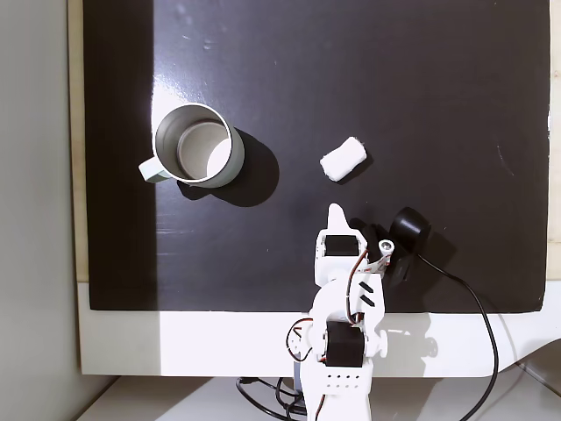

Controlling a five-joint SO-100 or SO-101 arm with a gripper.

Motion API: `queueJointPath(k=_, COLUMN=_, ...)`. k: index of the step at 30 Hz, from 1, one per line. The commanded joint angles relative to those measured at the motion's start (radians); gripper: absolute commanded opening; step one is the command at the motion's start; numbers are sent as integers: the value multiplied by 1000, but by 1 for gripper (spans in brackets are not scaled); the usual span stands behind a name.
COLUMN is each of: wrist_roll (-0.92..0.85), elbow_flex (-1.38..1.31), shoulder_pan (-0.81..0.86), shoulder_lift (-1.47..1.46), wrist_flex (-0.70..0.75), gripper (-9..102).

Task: Grasp a gauze and put it in the cup.

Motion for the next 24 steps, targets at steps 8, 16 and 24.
queueJointPath(k=8, wrist_roll=5, elbow_flex=52, shoulder_pan=2, shoulder_lift=9, wrist_flex=-190, gripper=0)
queueJointPath(k=16, wrist_roll=3, elbow_flex=52, shoulder_pan=2, shoulder_lift=9, wrist_flex=-190, gripper=0)
queueJointPath(k=24, wrist_roll=11, elbow_flex=52, shoulder_pan=-3, shoulder_lift=9, wrist_flex=-193, gripper=0)
